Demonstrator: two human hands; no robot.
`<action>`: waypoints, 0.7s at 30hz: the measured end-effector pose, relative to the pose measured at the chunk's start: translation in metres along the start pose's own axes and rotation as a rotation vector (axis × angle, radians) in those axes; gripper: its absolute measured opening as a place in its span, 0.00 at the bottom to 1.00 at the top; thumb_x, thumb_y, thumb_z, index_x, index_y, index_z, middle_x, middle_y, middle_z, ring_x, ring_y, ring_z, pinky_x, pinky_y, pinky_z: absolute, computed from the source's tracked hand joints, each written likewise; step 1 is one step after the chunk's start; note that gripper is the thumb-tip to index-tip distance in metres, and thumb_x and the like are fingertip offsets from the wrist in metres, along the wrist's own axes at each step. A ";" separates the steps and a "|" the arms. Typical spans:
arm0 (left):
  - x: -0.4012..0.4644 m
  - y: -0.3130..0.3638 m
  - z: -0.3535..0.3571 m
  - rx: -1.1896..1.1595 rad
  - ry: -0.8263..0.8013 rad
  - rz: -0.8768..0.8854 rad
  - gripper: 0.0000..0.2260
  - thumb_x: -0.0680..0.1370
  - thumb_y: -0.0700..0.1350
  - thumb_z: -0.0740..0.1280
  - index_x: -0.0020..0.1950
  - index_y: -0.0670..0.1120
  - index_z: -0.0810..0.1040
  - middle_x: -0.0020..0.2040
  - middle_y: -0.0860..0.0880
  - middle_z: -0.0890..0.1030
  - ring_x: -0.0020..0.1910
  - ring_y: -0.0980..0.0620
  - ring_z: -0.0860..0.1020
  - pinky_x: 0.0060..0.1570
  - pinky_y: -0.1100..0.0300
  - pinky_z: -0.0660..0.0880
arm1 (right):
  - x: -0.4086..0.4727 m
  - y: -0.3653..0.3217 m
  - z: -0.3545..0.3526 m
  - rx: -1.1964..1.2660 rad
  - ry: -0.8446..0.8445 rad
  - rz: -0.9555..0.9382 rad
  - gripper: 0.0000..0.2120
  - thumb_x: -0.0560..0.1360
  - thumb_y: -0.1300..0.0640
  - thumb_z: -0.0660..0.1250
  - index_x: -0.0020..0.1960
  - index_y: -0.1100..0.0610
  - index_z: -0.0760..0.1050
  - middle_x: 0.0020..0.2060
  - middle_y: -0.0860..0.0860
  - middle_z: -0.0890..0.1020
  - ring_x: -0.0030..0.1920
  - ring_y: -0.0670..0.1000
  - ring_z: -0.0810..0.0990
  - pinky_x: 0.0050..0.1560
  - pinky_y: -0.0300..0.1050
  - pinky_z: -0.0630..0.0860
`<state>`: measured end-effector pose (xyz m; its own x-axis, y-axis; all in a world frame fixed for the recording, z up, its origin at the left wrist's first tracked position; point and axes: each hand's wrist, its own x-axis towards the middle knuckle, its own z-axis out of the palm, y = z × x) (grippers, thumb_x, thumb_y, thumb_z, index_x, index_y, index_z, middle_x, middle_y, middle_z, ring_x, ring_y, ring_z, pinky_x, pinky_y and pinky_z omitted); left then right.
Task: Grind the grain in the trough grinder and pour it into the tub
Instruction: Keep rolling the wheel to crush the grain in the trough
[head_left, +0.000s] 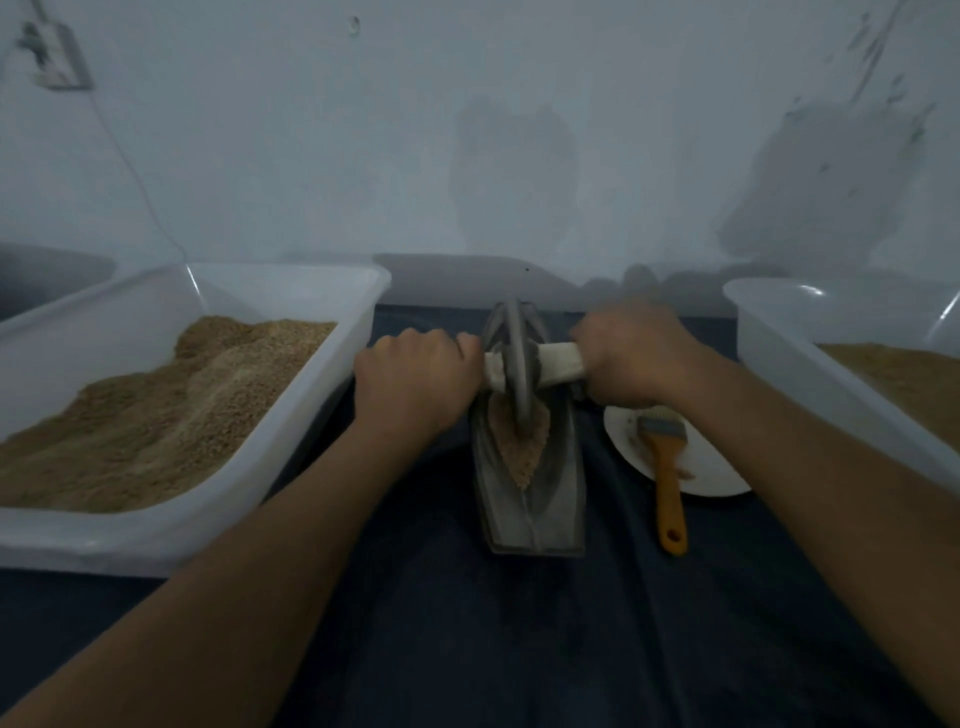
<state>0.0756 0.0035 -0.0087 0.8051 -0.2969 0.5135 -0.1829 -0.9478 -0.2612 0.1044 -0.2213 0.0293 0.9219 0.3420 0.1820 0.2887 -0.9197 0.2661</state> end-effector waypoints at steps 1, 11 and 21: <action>-0.012 0.000 -0.008 0.030 0.035 0.042 0.03 0.81 0.43 0.59 0.48 0.47 0.66 0.37 0.48 0.67 0.36 0.46 0.72 0.30 0.59 0.55 | -0.015 -0.004 0.003 -0.011 0.086 0.002 0.13 0.70 0.48 0.73 0.41 0.48 0.69 0.38 0.48 0.79 0.34 0.49 0.72 0.31 0.41 0.62; -0.022 -0.002 -0.011 0.158 0.042 0.052 0.06 0.76 0.43 0.69 0.43 0.47 0.73 0.33 0.48 0.76 0.29 0.47 0.75 0.28 0.60 0.58 | -0.033 -0.012 0.013 -0.025 0.329 0.043 0.12 0.68 0.52 0.73 0.41 0.50 0.69 0.36 0.51 0.78 0.32 0.54 0.72 0.34 0.45 0.63; 0.053 -0.011 0.014 -0.099 -0.249 -0.122 0.10 0.83 0.48 0.51 0.48 0.48 0.69 0.45 0.46 0.73 0.40 0.47 0.68 0.37 0.56 0.62 | 0.025 0.009 0.003 0.189 -0.188 0.090 0.07 0.69 0.53 0.71 0.39 0.53 0.74 0.34 0.50 0.79 0.33 0.50 0.78 0.29 0.41 0.67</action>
<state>0.1282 -0.0001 0.0094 0.9360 -0.1538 0.3166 -0.1203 -0.9851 -0.1230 0.1311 -0.2221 0.0333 0.9727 0.2315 0.0137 0.2299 -0.9705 0.0723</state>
